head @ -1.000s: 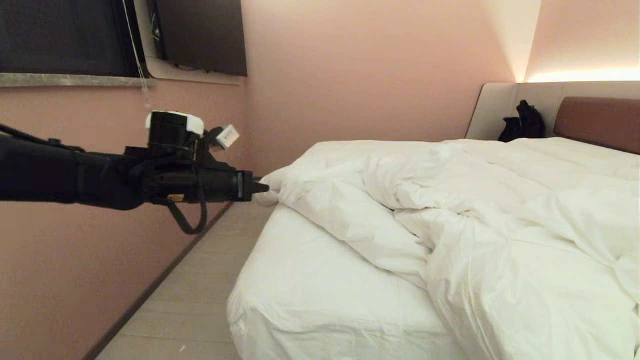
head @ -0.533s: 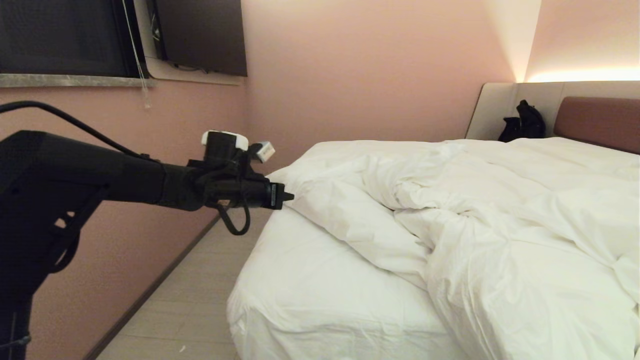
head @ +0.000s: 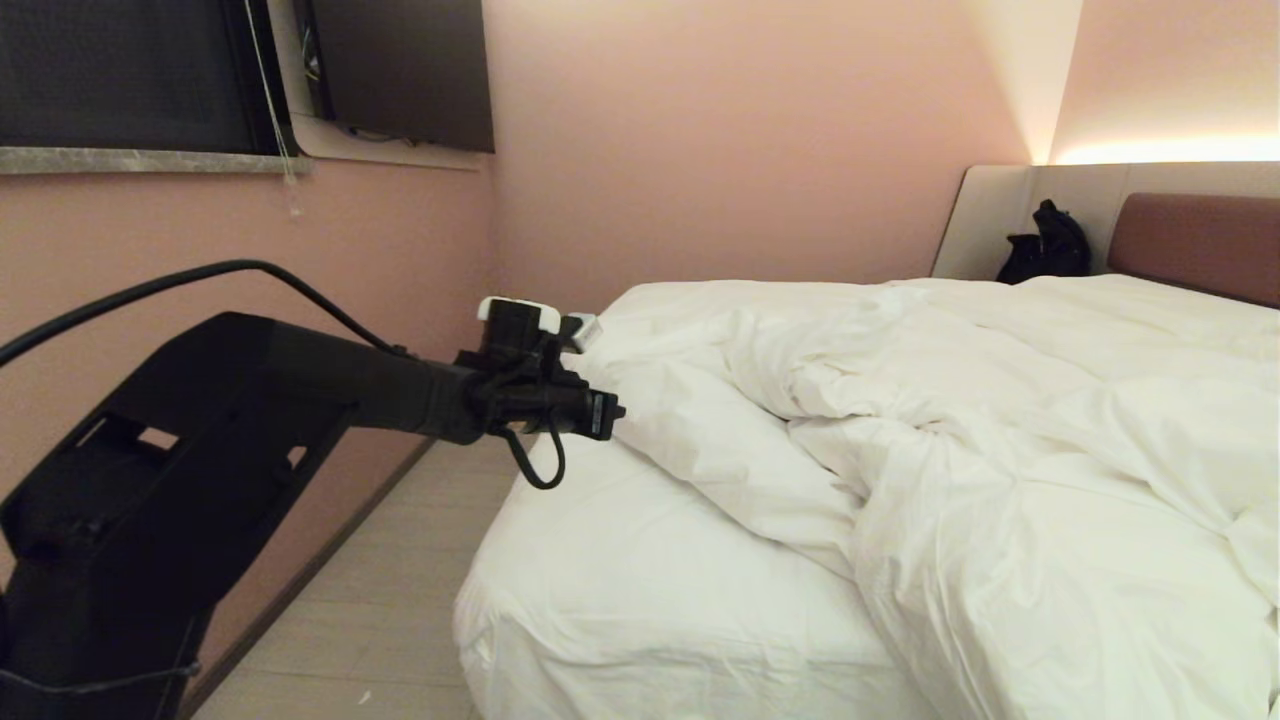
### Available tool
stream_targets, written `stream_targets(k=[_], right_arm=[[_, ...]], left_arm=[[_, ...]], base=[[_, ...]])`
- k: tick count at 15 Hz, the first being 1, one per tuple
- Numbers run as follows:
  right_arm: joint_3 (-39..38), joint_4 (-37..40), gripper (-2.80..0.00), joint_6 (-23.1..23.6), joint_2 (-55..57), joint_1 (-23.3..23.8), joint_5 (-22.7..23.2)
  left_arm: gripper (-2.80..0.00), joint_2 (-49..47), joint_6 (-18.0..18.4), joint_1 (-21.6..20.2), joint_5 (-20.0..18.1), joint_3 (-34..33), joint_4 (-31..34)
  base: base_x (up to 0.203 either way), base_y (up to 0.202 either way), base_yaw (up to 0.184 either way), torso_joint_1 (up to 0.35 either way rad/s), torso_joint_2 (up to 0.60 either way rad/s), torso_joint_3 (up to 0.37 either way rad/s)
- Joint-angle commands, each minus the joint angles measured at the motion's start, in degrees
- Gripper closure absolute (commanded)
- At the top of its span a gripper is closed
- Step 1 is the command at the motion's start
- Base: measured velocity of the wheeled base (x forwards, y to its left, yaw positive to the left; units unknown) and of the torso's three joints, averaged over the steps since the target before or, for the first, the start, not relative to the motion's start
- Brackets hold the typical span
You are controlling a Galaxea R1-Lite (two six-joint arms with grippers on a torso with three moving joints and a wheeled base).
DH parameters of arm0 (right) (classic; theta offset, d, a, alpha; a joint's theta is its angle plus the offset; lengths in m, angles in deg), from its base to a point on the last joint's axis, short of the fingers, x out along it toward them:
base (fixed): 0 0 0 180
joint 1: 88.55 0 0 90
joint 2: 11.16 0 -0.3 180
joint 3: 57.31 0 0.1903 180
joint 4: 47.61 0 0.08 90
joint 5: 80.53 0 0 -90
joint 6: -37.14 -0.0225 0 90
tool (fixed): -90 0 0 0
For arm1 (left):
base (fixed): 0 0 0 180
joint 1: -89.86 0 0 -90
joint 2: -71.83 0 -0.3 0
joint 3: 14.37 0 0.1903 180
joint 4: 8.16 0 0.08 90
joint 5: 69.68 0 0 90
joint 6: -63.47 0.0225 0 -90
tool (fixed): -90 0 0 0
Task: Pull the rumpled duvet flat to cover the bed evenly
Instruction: Hold the folded corner of the quilt
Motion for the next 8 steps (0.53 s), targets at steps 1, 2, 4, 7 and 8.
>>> stream_targets(k=[1,2,4,7,8], right_arm=[[0.0,0.0,0.0,0.0,0.1,-0.1,0.0],[0.0,0.0,0.0,0.0,0.1,0.0,0.0],[0.0,0.0,0.0,0.0,0.1,0.0,0.1],[0.0,0.0,0.0,0.0,0.1,0.0,0.0],[-0.1,0.0,0.0,0.0,0.1,0.0,0.0]], left_arm=[[0.0,-2.9,-0.1,0.9,0.5,2.5,-0.3],[0.0,-3.5,-0.1,1.3,1.1,3.2,-0.5],[0.0,-6.4,-0.4,2.7,2.8,7.2,-0.5],[0.0,-9.4,-0.6,5.0,4.0,10.4,-0.5],[0.0,-9.9,-0.7,5.7,4.1,11.0,-0.4]], base=[[0.0,0.0,0.0,0.0,0.0,0.0],[0.0,0.0,0.0,0.0,0.0,0.0],[0.0,0.0,0.0,0.0,0.0,0.0],[0.0,0.0,0.0,0.0,0.0,0.0],[0.0,0.0,0.0,0.0,0.0,0.0]])
